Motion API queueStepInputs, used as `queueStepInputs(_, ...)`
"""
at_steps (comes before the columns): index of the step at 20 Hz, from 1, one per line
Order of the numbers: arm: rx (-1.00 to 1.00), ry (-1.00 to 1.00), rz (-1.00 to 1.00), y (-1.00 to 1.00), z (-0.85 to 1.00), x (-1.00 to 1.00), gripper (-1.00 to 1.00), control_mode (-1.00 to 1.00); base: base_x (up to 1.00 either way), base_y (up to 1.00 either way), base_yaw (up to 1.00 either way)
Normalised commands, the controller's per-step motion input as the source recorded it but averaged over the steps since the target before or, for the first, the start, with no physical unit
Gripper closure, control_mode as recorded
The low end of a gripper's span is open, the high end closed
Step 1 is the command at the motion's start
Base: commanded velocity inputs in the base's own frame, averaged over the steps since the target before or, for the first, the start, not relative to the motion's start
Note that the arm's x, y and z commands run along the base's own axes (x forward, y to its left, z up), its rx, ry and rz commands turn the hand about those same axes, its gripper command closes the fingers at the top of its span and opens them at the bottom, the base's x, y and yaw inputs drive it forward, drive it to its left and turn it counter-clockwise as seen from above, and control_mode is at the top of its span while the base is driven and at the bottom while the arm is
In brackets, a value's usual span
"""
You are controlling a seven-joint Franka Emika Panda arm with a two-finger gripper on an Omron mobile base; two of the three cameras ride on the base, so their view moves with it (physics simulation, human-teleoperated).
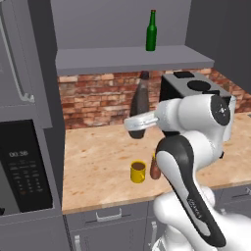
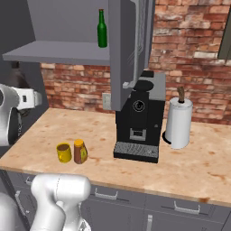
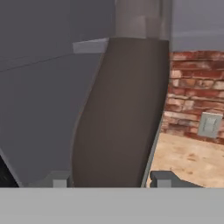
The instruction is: Pick the syrup bottle and honey bottle from the cabinet and place them next to the mug.
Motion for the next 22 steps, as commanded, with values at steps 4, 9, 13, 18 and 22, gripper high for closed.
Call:
queueStepInputs(4, 0.0, 0.07, 0.2, 0.09, -0.56, 0.0, 1.0, -1.0, 0.0, 0.0, 0.0)
queueStepInputs(9, 0.0, 0.08, 0.19, 0.13, -0.57, 0.0, 1.0, -1.0, 0.0, 0.0, 0.0)
queueStepInputs(13, 0.0, 0.09, 0.18, 0.14, -0.6, 0.0, 1.0, -1.0, 0.0, 0.0, 0.0)
queueStepInputs(18, 0.0, 0.1, 0.14, 0.11, -0.64, 0.0, 1.0, -1.0, 0.0, 0.0, 0.0)
queueStepInputs(22, 0.0, 0.06, 0.05, 0.03, -0.65, 0.0, 1.0, -1.0, 0.0, 0.0, 0.0)
